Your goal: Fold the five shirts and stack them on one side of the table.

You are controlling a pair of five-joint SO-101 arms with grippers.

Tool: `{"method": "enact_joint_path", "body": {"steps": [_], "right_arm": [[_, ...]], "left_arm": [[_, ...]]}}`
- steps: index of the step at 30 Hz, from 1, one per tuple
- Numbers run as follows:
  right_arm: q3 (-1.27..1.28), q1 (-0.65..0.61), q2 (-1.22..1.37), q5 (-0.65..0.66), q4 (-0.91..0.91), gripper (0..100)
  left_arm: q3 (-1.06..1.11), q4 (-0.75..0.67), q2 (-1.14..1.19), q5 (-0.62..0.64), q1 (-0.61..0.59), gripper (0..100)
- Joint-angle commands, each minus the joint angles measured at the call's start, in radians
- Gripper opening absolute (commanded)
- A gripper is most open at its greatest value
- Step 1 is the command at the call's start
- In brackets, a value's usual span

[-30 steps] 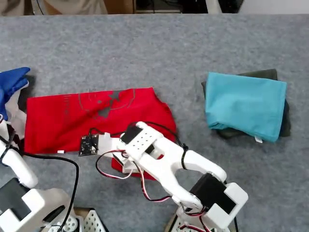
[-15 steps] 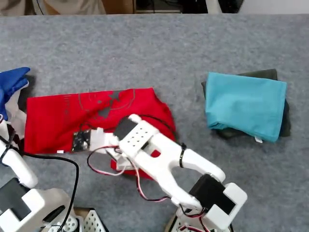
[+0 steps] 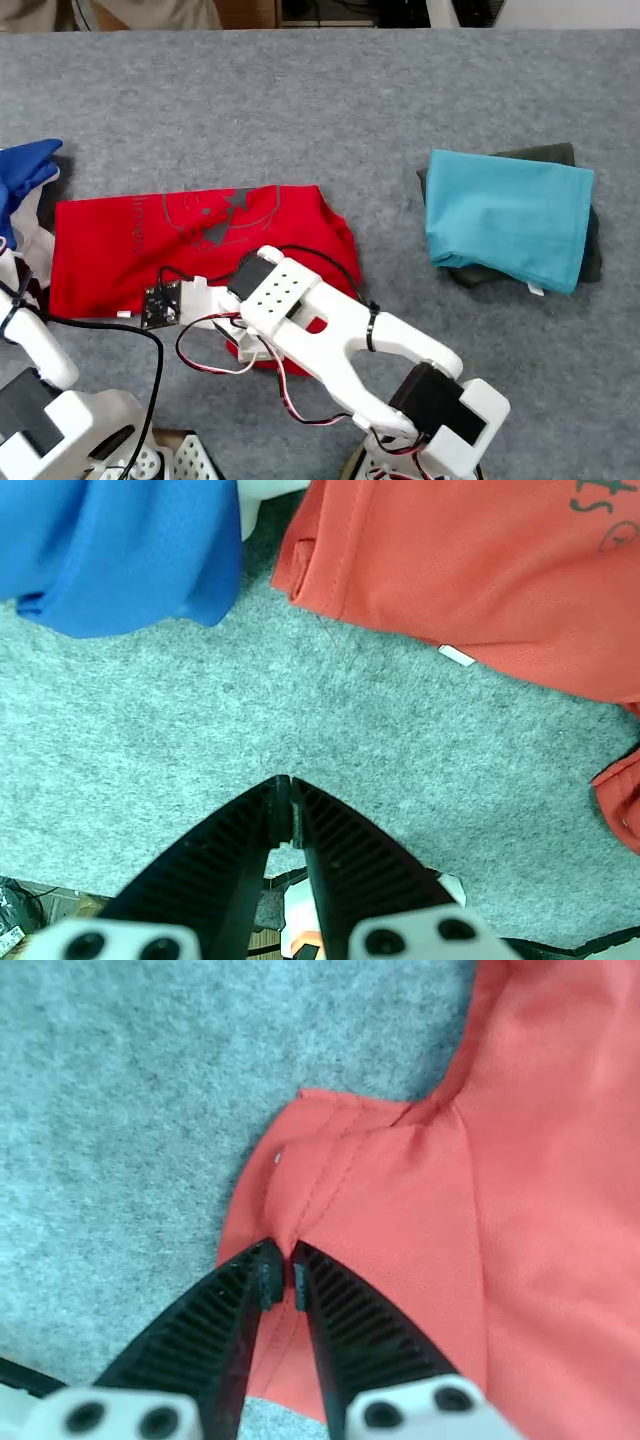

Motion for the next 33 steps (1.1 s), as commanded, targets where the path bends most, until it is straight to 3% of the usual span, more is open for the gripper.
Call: {"method": "enact_joint_path", "body": {"steps": [1, 10, 23, 29, 33], "right_arm": [[-0.005, -0.024, -0.054, -0.008, 0.029, 0.2], [0.005, 0.022, -0.145, -0.009, 0.032, 0.2], [0.007, 0.024, 0.039, -0.008, -0.087, 0.3], [0.007, 0.025, 0.085, -0.051, -0.118, 12.9], [0.007, 0.025, 0.085, -0.051, -0.123, 8.5]], "left_arm": [[-0.006, -0.009, -0.045, -0.011, -0.014, 2], [-0.005, -0.005, -0.045, -0.011, -0.009, 2], [-0.012, -0.003, -0.053, -0.012, -0.015, 2], [-0.003, -0.003, -0.099, -0.012, -0.006, 2], [-0.003, -0.003, -0.114, -0.012, -0.006, 2]]}}
